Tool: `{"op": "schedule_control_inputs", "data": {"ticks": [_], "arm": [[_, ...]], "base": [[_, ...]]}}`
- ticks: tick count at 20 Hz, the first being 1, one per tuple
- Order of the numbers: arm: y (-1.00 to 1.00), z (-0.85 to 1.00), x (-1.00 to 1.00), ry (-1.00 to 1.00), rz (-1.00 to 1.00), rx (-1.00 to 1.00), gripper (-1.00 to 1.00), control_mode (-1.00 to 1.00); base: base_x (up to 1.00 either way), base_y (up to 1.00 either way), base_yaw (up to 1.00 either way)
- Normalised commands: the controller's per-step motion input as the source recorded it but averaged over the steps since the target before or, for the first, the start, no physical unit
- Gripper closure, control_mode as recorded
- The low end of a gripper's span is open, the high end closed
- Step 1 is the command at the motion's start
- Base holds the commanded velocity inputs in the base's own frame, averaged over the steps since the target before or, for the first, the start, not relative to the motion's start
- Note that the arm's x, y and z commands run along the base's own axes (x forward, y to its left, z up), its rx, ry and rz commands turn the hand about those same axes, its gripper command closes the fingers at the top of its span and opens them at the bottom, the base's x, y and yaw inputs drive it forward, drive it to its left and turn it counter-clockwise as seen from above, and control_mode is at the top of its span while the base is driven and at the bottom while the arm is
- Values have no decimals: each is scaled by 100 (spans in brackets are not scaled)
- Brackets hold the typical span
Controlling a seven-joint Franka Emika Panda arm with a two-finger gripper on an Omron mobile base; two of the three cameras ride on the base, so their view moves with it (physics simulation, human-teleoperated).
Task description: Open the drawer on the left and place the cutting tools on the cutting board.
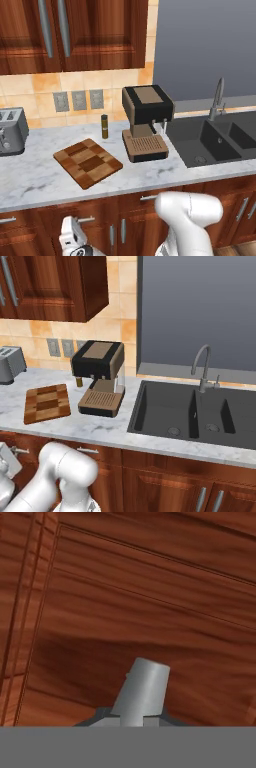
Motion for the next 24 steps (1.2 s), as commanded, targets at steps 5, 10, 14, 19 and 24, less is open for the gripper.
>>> {"op": "schedule_control_inputs", "data": {"ticks": [5, 10, 14, 19, 24], "arm": [[-5, -12, -100, 0, 5, 0, 100, -100], [-9, -16, -100, 0, 5, 0, 100, -100], [-13, -23, -100, 0, 3, 0, 100, -100], [-17, -19, -100, 0, 2, 0, 100, -100], [-17, -8, -100, 0, 0, 0, 100, -100]], "base": [[0, 0, 0], [0, 0, 0], [0, 0, 0], [0, 0, 0], [0, 0, 0]]}}
